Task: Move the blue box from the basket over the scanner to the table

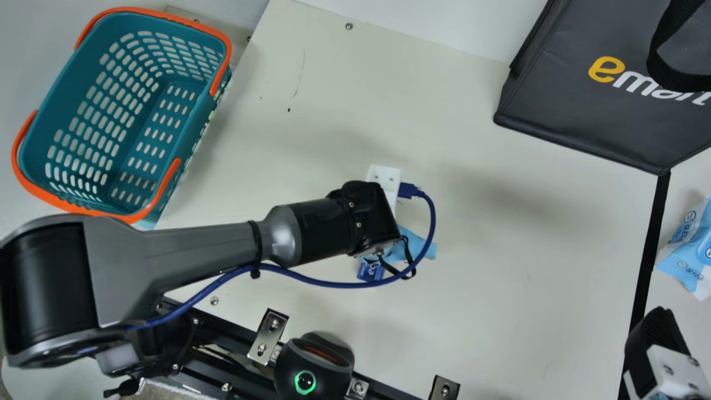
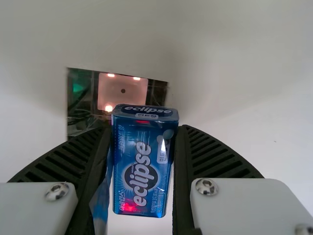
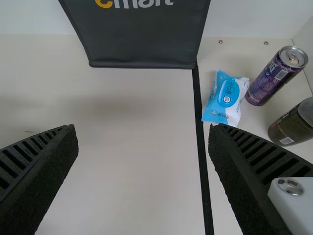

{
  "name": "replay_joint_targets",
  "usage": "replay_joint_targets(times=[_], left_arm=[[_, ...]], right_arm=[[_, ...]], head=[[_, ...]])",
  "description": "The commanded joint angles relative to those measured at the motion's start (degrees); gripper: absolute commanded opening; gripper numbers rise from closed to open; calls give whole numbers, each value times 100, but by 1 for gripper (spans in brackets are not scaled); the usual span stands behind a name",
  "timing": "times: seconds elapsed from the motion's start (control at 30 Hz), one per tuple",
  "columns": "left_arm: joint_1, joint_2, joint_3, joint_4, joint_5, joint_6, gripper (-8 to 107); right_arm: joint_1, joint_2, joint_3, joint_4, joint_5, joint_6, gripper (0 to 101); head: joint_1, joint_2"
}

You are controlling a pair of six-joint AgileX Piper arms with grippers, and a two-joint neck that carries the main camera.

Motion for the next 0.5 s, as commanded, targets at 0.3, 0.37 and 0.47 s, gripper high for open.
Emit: replay_joint_targets(times=[0.3, 0.37, 0.47], left_arm=[[-309, 617, -1014, 65, 124, -406, -8], [-344, 751, -1209, 81, 158, -481, -8], [-385, 939, -1475, 113, 207, -590, -8]], right_arm=[[0, 0, 0, 0, 0, 0, 95], [0, 0, 0, 0, -2, 0, 95], [0, 0, 0, 0, -2, 0, 95]], head=[[-175, 14], [-175, 14], [-175, 14]])
